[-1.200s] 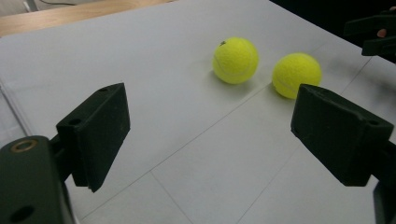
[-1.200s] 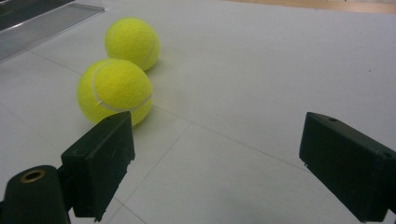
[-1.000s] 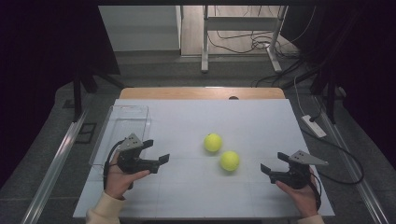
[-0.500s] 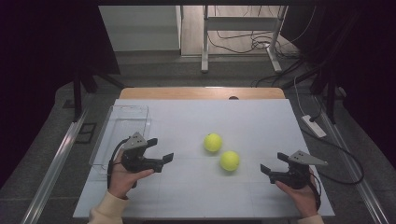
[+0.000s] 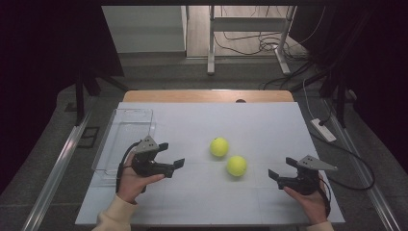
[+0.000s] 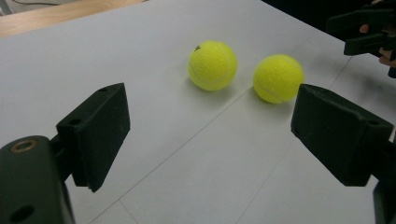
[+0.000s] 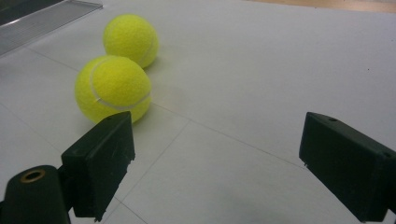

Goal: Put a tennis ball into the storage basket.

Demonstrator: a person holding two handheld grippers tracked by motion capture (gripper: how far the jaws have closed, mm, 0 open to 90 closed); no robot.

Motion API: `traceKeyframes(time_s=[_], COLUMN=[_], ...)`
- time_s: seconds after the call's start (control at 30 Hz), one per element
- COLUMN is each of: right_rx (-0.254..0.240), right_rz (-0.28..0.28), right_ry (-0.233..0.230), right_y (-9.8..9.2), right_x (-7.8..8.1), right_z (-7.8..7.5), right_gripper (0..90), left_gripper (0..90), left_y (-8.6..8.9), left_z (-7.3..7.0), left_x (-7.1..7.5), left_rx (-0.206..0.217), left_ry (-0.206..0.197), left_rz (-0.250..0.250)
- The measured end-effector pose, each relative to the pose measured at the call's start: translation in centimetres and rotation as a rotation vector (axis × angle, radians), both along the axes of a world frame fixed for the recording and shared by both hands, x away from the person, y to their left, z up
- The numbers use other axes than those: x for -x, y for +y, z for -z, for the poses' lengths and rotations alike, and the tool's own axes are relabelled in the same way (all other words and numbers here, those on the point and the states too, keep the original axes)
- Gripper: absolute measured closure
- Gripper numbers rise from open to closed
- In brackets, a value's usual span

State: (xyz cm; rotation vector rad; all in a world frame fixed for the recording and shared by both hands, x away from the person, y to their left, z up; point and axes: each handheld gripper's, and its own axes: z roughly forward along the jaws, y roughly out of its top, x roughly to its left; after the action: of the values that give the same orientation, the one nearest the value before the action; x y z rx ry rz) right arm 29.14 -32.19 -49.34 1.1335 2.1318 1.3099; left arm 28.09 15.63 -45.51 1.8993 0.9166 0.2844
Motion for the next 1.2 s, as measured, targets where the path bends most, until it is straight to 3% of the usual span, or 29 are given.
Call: traceKeyframes(time_s=[1.2], right_rx=[0.009], right_rz=[0.004], right_ry=[0.004], right_y=[-0.1], right_x=[0.0], right_z=[0.1], right_gripper=[10.2], left_gripper=[12.5], left_y=[-3.5], left_z=[0.7], left_x=[-1.2], left_rx=[-0.02], left_ry=[0.033], left_rz=[0.083])
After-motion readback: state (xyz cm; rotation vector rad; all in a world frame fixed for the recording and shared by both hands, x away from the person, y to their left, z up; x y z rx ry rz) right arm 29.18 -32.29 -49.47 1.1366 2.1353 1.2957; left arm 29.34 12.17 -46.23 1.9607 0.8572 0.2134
